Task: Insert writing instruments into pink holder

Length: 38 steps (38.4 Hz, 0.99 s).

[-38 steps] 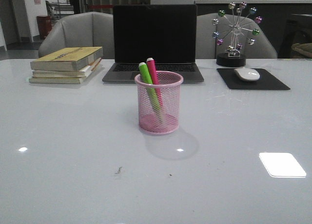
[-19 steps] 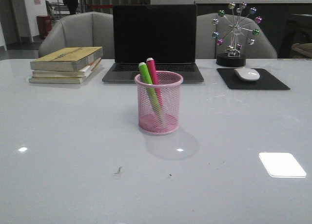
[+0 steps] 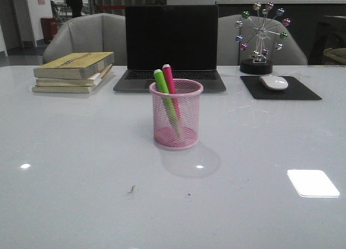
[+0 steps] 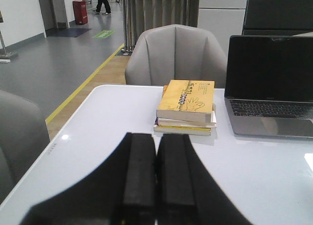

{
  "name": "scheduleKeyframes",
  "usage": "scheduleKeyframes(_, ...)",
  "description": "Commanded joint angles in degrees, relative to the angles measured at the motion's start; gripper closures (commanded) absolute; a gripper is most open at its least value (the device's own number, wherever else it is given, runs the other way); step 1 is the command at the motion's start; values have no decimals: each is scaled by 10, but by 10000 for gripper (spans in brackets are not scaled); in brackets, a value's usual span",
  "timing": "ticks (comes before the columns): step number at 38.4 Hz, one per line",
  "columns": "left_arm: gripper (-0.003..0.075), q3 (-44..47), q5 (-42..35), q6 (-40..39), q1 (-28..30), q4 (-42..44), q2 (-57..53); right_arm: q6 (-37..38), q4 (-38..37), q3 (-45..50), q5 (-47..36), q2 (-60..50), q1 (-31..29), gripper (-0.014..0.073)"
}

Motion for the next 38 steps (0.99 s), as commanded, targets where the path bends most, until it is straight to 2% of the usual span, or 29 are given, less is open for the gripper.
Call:
scheduleKeyframes(1, 624, -10, -55, 22, 0, -18, 1, -3, 1, -4, -47, -12, 1, 538)
scheduleKeyframes(9, 624, 22, -71, 27, 0, -40, 1, -3, 1, -4, -47, -12, 1, 538)
scheduleKeyframes(22, 624, 22, -71, 28, 0, -31, -9, -3, 1, -4, -47, -12, 1, 538)
scheduleKeyframes(32, 624, 62, -78, 28, -44, -6, -88, -3, 1, -4, -46, -12, 1, 538)
scheduleKeyframes(38, 624, 112, -78, 28, -43, -6, -142, -3, 1, -4, -46, -12, 1, 538)
